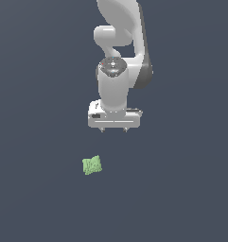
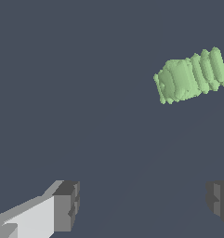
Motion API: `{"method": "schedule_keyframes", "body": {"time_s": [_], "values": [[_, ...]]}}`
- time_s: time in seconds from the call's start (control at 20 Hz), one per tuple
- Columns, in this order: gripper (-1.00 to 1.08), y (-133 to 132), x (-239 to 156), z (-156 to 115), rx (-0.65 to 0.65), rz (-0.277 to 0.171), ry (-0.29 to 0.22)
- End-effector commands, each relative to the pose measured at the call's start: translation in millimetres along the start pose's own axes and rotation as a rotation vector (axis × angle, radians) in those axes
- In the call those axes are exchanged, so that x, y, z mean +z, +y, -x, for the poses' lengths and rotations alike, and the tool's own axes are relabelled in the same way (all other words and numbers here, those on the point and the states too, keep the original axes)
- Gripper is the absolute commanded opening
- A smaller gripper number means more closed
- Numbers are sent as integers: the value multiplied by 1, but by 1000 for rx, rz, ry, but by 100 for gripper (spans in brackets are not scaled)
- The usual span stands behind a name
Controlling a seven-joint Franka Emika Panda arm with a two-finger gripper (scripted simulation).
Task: Pick up the object and move it to a goal position.
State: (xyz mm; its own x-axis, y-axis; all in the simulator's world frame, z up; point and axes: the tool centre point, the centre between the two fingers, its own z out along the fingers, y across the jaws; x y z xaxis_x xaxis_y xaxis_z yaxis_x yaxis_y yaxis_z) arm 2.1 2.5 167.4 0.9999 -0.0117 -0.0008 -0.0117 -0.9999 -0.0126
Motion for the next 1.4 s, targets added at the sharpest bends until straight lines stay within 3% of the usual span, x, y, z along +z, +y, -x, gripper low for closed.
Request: {"method": "schedule_keyframes", "body": {"time_s": [0.0, 0.4, 0.75, 1.35], "values": [[100, 0, 0, 0, 0, 0, 0], [100, -21, -20, -11, -31, -19, 43], [100, -20, -19, -13, -18, -19, 43], [100, -2, -9, -32, 193, -26, 32]]}}
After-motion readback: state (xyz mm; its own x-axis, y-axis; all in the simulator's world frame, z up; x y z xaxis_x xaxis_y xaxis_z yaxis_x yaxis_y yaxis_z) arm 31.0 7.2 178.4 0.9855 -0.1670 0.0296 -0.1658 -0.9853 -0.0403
